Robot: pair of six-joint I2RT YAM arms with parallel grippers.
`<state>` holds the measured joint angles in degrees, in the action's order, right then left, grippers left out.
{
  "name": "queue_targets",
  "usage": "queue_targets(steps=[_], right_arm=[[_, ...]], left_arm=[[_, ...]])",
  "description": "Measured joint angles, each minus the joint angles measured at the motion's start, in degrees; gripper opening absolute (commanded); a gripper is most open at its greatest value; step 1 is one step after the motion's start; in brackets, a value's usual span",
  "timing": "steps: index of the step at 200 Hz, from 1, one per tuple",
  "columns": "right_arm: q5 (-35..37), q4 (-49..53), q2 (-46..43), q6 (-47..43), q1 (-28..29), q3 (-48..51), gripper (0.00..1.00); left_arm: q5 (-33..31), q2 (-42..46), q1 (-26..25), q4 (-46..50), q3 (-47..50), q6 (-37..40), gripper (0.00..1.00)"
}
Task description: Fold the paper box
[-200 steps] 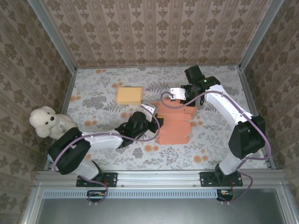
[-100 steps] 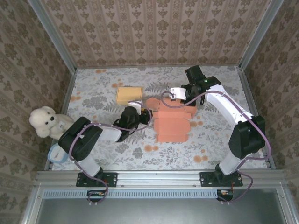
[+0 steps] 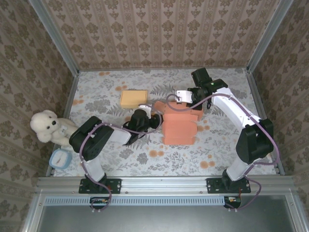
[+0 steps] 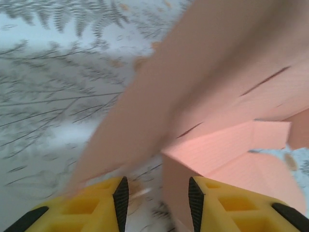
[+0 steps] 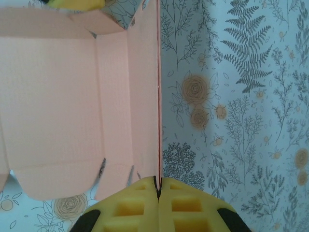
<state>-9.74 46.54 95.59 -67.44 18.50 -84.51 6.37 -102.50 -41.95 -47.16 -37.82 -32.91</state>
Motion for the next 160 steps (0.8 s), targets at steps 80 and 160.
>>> queue_targets(steps=[80, 160], right_arm=[[-1.40, -2.62, 0.24, 0.57, -0.37, 1.66, 0.00], [-1.44, -4.46, 0.35, -1.97, -0.61, 3.26, 0.00]], left_arm=[[1.57, 0.37, -1.77, 0.24, -3.02, -0.74, 0.46], [-2.73, 26.10, -0.17, 1.62, 15.43, 8.37, 0.50]])
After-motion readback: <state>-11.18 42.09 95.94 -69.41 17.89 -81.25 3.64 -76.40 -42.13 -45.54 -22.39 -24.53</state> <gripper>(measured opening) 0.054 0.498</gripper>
